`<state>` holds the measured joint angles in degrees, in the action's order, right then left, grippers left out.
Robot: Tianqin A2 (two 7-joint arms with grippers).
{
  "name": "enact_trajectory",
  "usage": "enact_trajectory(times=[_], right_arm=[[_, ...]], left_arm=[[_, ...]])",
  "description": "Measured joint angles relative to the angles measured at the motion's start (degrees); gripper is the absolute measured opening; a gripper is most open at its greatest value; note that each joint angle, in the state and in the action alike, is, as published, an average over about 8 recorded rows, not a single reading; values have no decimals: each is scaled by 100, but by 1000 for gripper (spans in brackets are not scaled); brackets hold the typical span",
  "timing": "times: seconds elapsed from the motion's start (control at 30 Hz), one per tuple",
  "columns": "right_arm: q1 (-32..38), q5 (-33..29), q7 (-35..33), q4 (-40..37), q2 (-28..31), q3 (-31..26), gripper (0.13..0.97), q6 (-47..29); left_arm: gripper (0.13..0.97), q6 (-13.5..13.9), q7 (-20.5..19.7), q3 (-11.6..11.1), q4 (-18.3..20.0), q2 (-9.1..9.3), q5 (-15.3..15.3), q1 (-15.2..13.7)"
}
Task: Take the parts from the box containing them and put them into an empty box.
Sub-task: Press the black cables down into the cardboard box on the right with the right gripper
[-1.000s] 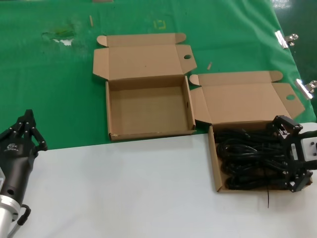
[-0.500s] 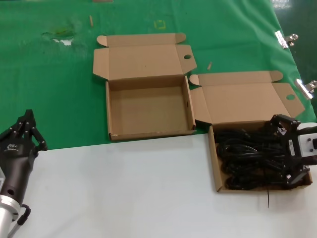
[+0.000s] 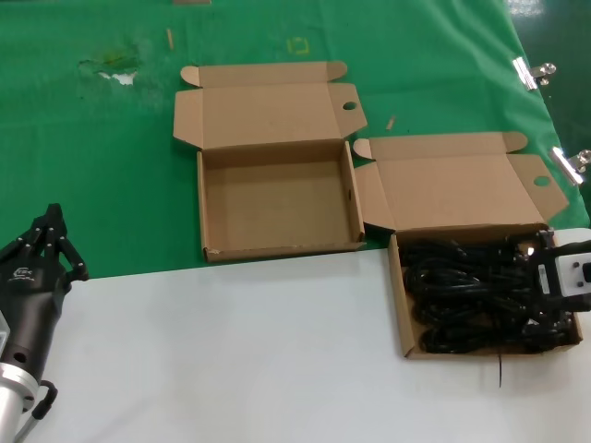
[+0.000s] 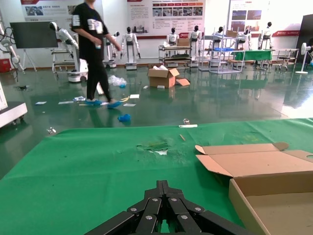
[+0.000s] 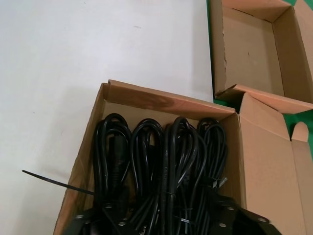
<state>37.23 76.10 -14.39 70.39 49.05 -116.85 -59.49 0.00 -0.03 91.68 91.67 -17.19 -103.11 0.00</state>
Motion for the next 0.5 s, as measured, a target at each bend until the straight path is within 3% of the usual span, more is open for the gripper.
enact_trajectory(times=[0.5], right_arm=[[-19,19,-7,-52,-5,10,322,-12]], left_arm=[[140,0,0,0,0,0,0,0]])
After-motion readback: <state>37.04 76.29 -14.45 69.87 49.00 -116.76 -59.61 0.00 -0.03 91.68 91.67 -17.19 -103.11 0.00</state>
